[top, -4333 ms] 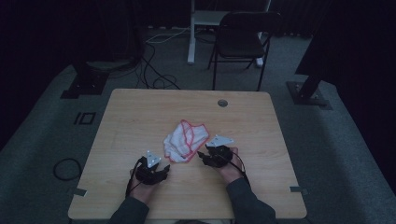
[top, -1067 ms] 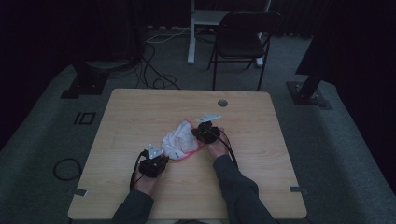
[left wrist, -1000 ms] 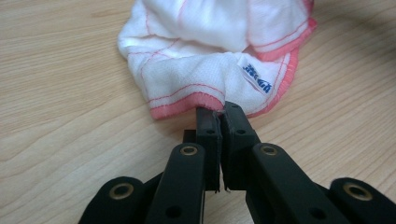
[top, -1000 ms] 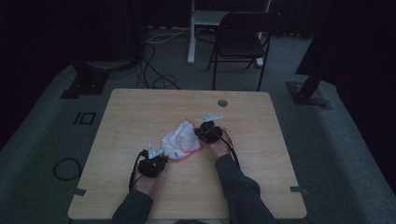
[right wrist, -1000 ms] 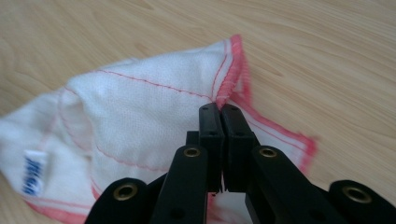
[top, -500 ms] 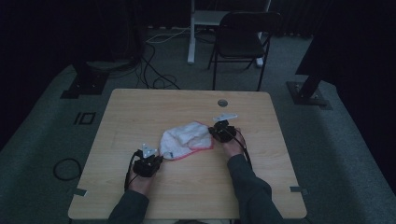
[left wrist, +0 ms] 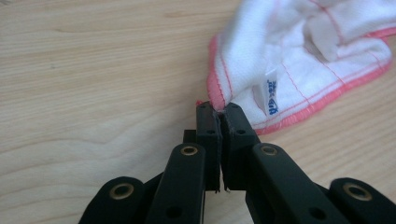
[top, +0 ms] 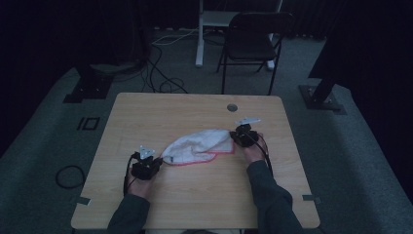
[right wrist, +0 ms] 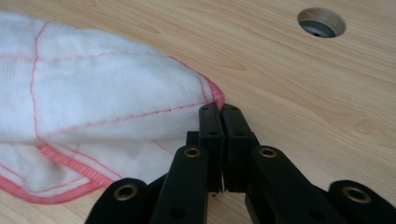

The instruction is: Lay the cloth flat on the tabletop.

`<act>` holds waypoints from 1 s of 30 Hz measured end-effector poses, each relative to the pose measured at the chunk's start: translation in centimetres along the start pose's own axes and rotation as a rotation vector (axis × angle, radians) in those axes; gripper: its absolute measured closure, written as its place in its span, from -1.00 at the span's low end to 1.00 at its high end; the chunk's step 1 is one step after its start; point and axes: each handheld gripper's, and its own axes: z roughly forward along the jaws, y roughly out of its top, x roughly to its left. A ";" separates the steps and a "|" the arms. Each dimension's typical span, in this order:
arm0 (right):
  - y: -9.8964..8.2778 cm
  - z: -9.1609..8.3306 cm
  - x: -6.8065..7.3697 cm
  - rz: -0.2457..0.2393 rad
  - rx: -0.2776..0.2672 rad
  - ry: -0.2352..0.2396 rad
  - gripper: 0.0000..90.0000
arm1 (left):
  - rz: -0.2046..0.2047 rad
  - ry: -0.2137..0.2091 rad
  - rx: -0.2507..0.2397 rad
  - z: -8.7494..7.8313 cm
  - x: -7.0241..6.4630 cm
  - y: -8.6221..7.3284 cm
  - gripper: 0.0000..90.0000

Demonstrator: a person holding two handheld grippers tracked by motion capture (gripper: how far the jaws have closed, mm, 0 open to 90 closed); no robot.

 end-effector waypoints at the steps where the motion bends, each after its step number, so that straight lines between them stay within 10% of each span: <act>1: 0.0 0.0 -0.1 -0.001 0.002 -0.003 0.98 | -0.004 0.003 0.000 0.0 0.2 0.1 0.95; 17: -0.8 -1.0 1.2 -0.039 -0.011 -0.010 0.55 | 0.001 0.011 -0.030 -0.9 0.0 1.0 0.73; 30: -2.9 -0.2 4.2 -0.127 0.024 0.068 0.49 | 0.097 -0.068 -0.027 0.3 -3.6 1.8 0.73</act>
